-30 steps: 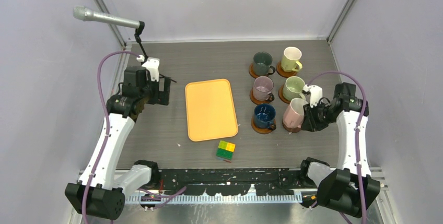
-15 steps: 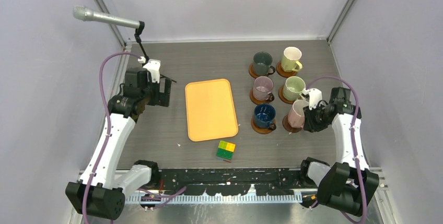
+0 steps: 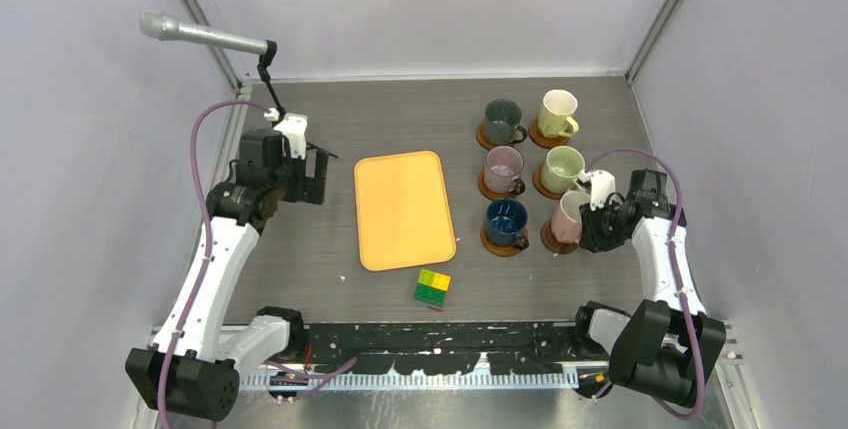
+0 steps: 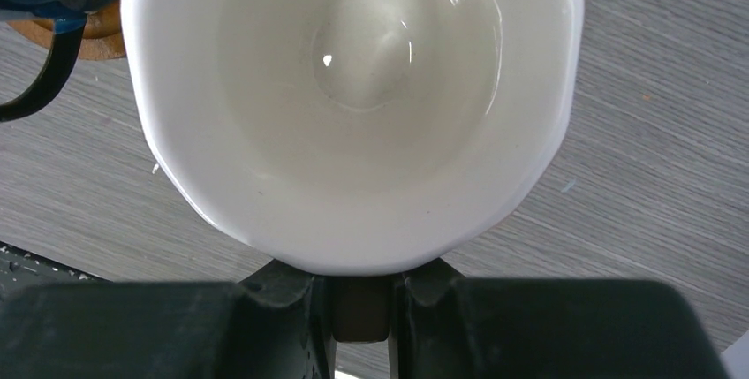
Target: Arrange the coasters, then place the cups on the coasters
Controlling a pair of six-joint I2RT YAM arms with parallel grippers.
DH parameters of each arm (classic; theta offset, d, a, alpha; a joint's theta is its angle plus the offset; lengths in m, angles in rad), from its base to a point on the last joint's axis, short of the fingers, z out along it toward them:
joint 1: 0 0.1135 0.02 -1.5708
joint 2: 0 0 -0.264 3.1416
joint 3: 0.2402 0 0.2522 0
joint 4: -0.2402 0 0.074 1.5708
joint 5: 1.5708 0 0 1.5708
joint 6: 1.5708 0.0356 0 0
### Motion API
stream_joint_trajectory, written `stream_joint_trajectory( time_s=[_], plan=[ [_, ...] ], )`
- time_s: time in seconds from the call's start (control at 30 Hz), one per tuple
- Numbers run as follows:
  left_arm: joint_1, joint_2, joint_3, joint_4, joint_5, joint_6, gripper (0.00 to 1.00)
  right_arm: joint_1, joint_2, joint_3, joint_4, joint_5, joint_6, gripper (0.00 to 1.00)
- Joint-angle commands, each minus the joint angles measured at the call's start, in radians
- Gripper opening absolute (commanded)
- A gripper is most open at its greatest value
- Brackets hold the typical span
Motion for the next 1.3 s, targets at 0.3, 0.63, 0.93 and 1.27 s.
stream_joint_trajectory(
  time_s=[0.3, 0.63, 0.93, 1.27],
  plan=[
    [0.004, 0.002, -0.001, 0.055, -0.006, 0.005, 1.0, -0.004, -0.044, -0.041, 0.029, -0.037, -0.05, 0.03],
    [0.004, 0.004, -0.001, 0.056, -0.001, 0.001, 1.0, -0.004, -0.084, -0.071, -0.014, -0.046, -0.077, 0.04],
    [0.003, 0.004, -0.003, 0.058, 0.002, -0.002, 1.0, -0.004, -0.103, -0.082, -0.043, -0.055, -0.08, 0.1],
    [0.004, 0.002, -0.005, 0.059, 0.003, -0.003, 1.0, -0.004, -0.107, -0.076, -0.082, -0.054, -0.082, 0.45]
  ],
)
